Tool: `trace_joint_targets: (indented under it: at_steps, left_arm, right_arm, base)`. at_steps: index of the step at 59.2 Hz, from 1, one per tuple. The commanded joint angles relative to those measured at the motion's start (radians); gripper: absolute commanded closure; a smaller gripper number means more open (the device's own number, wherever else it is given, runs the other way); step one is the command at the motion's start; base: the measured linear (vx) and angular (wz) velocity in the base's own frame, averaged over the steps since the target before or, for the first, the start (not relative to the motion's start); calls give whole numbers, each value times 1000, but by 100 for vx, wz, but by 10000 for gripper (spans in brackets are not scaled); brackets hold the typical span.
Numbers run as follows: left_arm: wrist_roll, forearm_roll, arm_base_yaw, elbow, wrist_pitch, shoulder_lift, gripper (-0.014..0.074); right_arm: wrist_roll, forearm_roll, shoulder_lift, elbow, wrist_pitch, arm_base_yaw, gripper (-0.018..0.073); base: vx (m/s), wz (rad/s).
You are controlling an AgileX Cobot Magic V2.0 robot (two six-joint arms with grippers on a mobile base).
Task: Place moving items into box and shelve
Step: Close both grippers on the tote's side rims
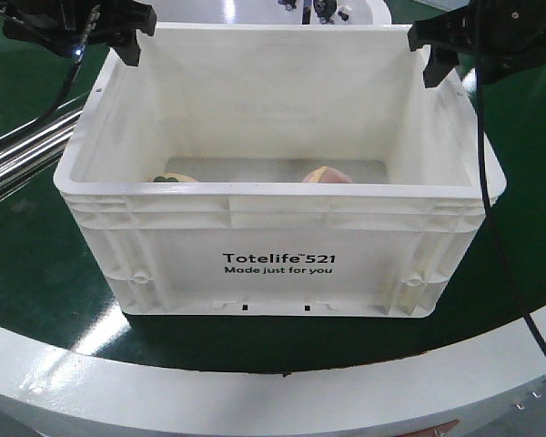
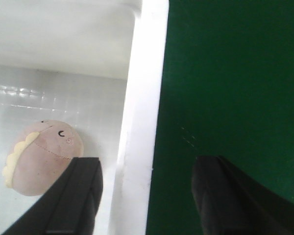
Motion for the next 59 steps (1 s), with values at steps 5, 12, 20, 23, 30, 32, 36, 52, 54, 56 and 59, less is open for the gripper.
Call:
trace_joint_targets:
  at_steps: [5, 12, 20, 23, 30, 32, 36, 52, 54, 56, 59]
  left_arm:
    - [-8, 7, -2, -31, -17, -30, 7]
    - [-8, -22, -2, -27, -17, -8, 7]
    - [-8, -32, -2, -12, -17, 4, 7]
    - [-6, -32, -2, 9, -17, 4, 9]
    - [-5, -34, -2, 71, -16, 3, 25]
    - [-5, -37, -2, 92, -16, 3, 34]
    - [-5, -48, -2, 124, -16, 3, 50]
    - [-5, 9, -2, 147, -16, -33, 74]
    - [-5, 20, -2, 147, -16, -38, 74]
    - [-6, 33, -2, 147, -16, -41, 74]
    - [-6, 40, -2, 147, -16, -41, 74]
  right_arm:
    - [2, -13, -27, -20, 37, -1, 100]
    - [2, -17, -27, 27, 37, -2, 100]
    - [2, -24, -27, 84, 37, -5, 100]
    - [2, -29, -27, 92, 37, -5, 100]
    - [2, -29, -27, 92, 37, -5, 100]
    - [2, -29, -27, 92, 37, -5, 100]
    - [2, -29, -27, 92, 37, -5, 100]
    - [18, -28, -27, 92, 37, -5, 102]
    - [26, -27, -27, 92, 37, -5, 106]
    - [37, -27, -27, 92, 35, -5, 113]
    - [42, -27, -27, 92, 31, -5, 129]
  base:
    - [0, 0]
    - [0, 0]
    - [0, 0]
    - [0, 0]
    - [0, 0]
    - [0, 0]
    - [0, 0]
    - [0, 0]
    - [0, 0]
    - [0, 0]
    - [0, 0]
